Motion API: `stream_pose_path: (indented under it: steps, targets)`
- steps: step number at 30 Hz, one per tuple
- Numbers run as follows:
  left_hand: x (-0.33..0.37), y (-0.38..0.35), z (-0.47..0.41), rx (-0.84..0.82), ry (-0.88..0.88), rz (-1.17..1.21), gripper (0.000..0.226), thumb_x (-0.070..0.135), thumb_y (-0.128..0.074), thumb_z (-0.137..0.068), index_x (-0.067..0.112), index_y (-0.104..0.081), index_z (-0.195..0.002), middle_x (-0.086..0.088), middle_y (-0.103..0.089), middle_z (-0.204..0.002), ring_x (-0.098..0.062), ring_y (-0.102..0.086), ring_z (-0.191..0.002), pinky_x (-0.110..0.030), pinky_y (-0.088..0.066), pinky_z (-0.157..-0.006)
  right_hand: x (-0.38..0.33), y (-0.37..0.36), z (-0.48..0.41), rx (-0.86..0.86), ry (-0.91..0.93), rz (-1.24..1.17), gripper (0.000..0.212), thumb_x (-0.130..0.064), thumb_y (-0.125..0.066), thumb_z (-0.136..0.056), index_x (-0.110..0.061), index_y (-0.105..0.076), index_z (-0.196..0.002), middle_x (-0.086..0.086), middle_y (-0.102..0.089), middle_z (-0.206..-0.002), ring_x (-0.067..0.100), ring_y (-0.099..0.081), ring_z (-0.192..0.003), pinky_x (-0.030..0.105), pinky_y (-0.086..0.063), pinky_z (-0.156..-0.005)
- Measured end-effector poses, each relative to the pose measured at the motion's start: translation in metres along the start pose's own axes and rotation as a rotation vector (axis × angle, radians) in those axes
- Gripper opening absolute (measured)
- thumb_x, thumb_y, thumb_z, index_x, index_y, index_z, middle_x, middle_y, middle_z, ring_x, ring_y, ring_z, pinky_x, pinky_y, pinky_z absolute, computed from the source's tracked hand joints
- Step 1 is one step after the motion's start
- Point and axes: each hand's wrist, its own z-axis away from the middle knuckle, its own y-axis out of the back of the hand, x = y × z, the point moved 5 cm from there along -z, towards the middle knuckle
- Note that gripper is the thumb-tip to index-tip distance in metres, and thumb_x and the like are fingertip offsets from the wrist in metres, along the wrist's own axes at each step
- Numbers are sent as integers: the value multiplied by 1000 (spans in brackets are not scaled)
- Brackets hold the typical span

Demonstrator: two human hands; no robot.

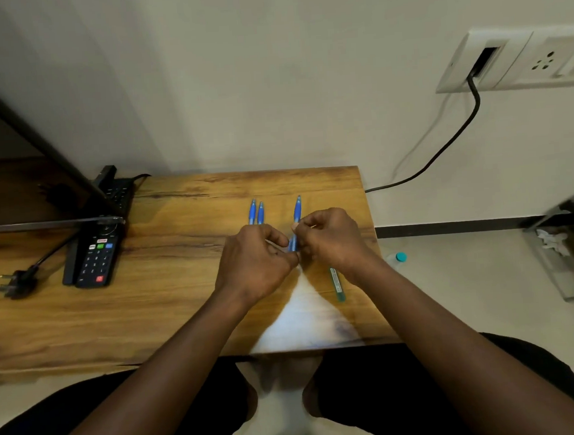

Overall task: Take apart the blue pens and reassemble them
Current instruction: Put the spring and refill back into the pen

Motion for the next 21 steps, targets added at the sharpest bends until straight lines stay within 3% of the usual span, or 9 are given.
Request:
stream_pose_path:
  steps: [3, 7, 10, 14, 18, 21]
  targets:
    - [-2, -7, 1, 2, 18, -106, 17, 29, -89, -74, 26, -73, -80, 7, -75, -71, -10, -74, -74, -31, -60, -73, 5, 11, 1, -24, 20, 138, 17, -31, -68, -95, -21, -76, -84, -2, -78, -80, 18, -75, -76, 49, -62, -81]
    - [-7, -16, 4, 8, 45, -160, 19, 22, -89, -74, 25, -70, -77, 10, -72, -74, -11, -71, -78, -27, -54, -68, 14, 37, 5, 22, 1, 163, 9, -34, -70, -95, -26, -72, -97, -3, -75, -95, 17, -73, -85, 46, -62, -85]
    - [-11, -20, 5, 18, 42, -200, 21, 20, -90, -75, 24, -69, -74, 12, -69, -73, -9, -69, -78, -24, -48, -66, 24, 48, 9, 46, -1, 287, 13, -35, -74, -91, -22, -72, -91, -3, -74, -88, 16, -71, -85, 44, -62, -82]
    - [-11, -25, 4, 12, 43, -229, 24, 21, -93, -74, 24, -69, -71, 10, -71, -72, -10, -71, -78, -28, -55, -72, 39, 42, 18, 23, -68, 480, 34, -48, -84, -78, -21, -64, -84, -4, -69, -83, 15, -66, -83, 34, -55, -70]
    - [-9, -28, 2, -25, 47, -261, 24, 27, -93, -75, 23, -69, -76, 7, -73, -71, -11, -73, -74, -38, -63, -78, 48, 31, 23, 49, -84, 655, 55, -64, -85, -66, -22, -62, -92, -2, -66, -93, 18, -64, -89, 36, -56, -73]
    - [-2, -27, 1, 8, 19, -308, 26, 39, -88, -80, 25, -66, -78, 7, -70, -72, -12, -70, -76, -36, -59, -72, 51, 33, 27, 41, -90, 676, 54, -62, -85, -69, -22, -61, -95, -1, -65, -96, 19, -63, -91, 39, -57, -77]
